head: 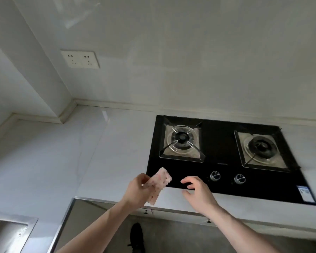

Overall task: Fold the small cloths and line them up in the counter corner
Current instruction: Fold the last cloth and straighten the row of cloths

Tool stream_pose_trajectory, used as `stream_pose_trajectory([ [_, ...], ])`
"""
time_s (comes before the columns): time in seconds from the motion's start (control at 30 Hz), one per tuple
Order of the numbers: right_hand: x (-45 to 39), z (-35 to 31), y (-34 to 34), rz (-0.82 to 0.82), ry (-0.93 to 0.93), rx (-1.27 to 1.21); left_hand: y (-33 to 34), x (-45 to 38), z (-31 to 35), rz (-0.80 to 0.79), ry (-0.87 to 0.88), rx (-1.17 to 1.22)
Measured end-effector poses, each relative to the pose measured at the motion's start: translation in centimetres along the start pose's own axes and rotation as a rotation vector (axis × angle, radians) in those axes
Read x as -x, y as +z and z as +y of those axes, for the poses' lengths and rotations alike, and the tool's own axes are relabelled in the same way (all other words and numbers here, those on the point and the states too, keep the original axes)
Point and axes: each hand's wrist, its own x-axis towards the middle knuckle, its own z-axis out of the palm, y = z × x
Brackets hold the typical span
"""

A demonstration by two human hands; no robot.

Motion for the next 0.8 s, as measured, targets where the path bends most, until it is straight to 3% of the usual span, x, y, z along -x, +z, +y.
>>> stream_pose_trajectory([
  [0.23, 9.0, 11.7, -9.7, 0.172, 0.156, -0.091, 13.4, 4.7, 9.7, -0.193, -0.023, 0.202],
  [0.47, 15.0, 20.5, -18.5, 0.355, 0.270, -0.187, 24.9, 5.9, 18.1, -0.330, 0.002, 0.085],
  [0.8, 16.5, 31.5, -31.7, 0.615, 0.428, -0.270, 38.1, 1.0, 28.5, -0.512, -0.034, -0.028],
])
